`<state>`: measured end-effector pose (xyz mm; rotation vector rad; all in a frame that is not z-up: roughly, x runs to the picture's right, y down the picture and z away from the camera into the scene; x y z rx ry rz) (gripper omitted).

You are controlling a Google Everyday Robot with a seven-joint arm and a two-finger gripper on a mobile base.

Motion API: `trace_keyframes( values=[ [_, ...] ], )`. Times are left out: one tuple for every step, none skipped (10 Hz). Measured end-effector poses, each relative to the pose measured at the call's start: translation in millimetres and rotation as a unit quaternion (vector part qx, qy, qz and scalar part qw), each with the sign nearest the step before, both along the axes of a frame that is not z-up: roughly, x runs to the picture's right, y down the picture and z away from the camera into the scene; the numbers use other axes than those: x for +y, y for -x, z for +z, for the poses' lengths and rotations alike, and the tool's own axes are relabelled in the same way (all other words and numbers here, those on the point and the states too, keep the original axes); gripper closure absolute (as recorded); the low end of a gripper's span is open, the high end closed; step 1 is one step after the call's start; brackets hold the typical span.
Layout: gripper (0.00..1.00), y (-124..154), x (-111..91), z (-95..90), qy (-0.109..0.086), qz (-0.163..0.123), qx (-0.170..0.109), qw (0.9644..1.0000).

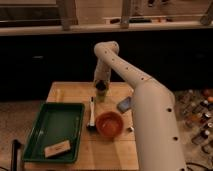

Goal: Stack cups on top of each other

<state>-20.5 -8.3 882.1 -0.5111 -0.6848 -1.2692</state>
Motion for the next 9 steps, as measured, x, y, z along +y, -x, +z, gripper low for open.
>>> trace_keyframes(
  values=[
    [0.2, 1.6, 0.8, 0.3, 0.001, -0.002, 0.0, 1.0],
    [0.2, 1.9, 0.8, 0.0, 0.002, -0.002, -0.001, 1.0],
    [0.2, 1.2, 0.9, 0.1, 0.002, -0.002, 0.0, 1.0],
    [0.2, 0.6, 0.6, -0.2, 0.002, -0.002, 0.001, 1.0],
    [0.2, 0.5, 0.6, -0.3, 0.002, -0.002, 0.001, 1.0],
    [0.2, 0.4, 0.2, -0.6, 0.003, -0.002, 0.001, 1.0],
    [0.2, -0.2, 0.0, -0.8, 0.003, -0.002, 0.002, 1.0],
    [0.2, -0.5, -0.6, -1.3, 0.003, -0.002, 0.002, 1.0],
    [0.2, -0.6, -0.6, -1.6, 0.003, -0.002, 0.002, 1.0]
  ],
)
